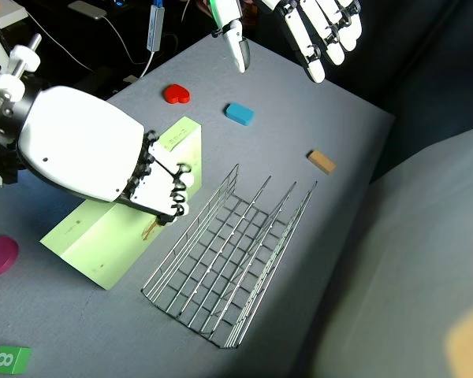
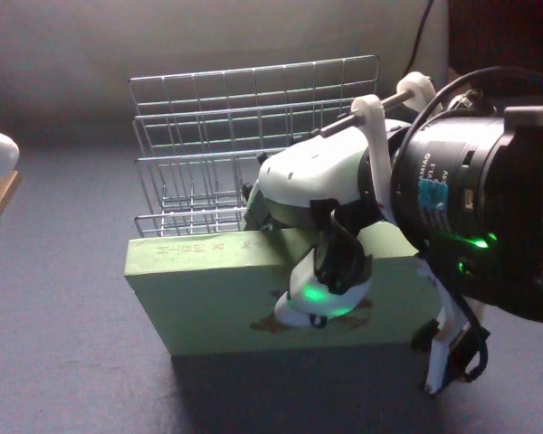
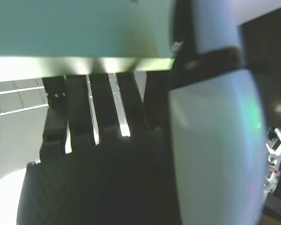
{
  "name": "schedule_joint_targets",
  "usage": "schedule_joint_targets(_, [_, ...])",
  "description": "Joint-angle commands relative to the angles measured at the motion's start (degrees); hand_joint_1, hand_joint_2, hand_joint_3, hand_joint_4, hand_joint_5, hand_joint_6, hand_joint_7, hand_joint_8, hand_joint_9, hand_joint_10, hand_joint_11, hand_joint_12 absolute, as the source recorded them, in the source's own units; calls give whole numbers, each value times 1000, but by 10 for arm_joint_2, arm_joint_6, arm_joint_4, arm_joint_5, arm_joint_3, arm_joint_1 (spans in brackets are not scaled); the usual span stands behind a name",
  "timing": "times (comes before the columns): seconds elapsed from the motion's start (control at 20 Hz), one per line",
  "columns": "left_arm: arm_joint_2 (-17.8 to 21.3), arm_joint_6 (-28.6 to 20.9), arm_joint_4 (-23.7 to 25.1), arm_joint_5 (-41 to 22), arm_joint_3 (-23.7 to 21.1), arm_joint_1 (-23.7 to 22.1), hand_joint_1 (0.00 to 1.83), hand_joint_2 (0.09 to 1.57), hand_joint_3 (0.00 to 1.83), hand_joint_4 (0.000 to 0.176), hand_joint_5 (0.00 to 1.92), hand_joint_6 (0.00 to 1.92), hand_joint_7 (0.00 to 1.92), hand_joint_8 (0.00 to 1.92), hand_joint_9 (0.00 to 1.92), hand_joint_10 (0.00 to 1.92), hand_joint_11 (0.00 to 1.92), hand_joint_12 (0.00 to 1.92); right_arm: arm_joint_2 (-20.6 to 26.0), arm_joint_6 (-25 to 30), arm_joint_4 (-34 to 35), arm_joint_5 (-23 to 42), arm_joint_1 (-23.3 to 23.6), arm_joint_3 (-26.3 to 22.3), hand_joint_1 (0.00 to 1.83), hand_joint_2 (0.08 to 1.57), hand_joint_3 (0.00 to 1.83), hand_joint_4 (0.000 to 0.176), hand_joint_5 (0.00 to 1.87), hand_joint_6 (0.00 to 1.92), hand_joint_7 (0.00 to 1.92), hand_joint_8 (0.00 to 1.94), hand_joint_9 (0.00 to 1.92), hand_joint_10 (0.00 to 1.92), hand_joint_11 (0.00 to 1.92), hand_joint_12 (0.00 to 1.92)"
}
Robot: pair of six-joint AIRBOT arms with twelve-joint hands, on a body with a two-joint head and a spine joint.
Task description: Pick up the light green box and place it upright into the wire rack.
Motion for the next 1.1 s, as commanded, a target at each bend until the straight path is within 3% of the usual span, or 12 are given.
schedule_joint_targets(0.0, [0,3,47,-19,0,-9,123,1187,6,84,268,4,195,1,101,3,0,392,-2,3,-33,22,4,0,1064,1061,1,0,720,36,826,28,780,97,342,1268])
schedule_joint_targets(0.1, [0,3,45,-17,0,-10,132,1187,5,84,271,5,198,1,104,3,0,395,-2,3,-33,21,4,0,1098,1078,3,0,796,43,900,34,844,120,412,1269])
schedule_joint_targets(0.15, [0,3,44,-15,0,-11,127,1195,7,84,268,2,196,0,103,2,0,394,-2,2,-33,21,5,0,1198,1164,4,0,762,1199,983,1003,1001,254,599,1303])
schedule_joint_targets(0.2, [0,3,44,-12,-1,-11,130,1195,6,84,267,2,197,1,104,2,0,393,-2,1,-33,21,5,0,1208,1163,7,0,767,1210,991,1049,1012,430,657,1347])
schedule_joint_targets(0.25, [0,3,44,-12,-1,-11,130,1195,6,84,267,2,197,1,104,2,0,393,-1,-1,-33,21,5,0,1208,1163,7,0,767,1210,991,1049,1012,430,657,1347])
schedule_joint_targets(0.3, [0,3,43,-12,-1,-12,133,1194,5,85,269,3,199,1,106,3,0,396,-1,-1,-34,21,4,0,1338,1136,1,0,787,1108,1007,986,956,1075,718,1367])
schedule_joint_targets(0.35, [0,3,43,-12,-1,-12,134,1194,5,85,270,3,199,1,106,3,0,397,-1,-2,-34,20,4,0,1360,1148,3,0,772,1106,969,1050,886,1267,757,1379])
schedule_joint_targets(0.7, [0,3,43,-12,-2,-12,143,1196,2,85,273,2,202,1,114,3,0,443,15,-2,-33,19,41,-3,1367,1148,0,0,791,1097,958,1061,878,1309,776,1380])
schedule_joint_targets(1.05, [0,9,43,-13,-5,-13,144,1203,4,85,273,1,201,1,113,2,0,446,47,-18,10,46,143,-7,1364,1156,0,0,758,1130,937,1070,890,1319,784,1334])
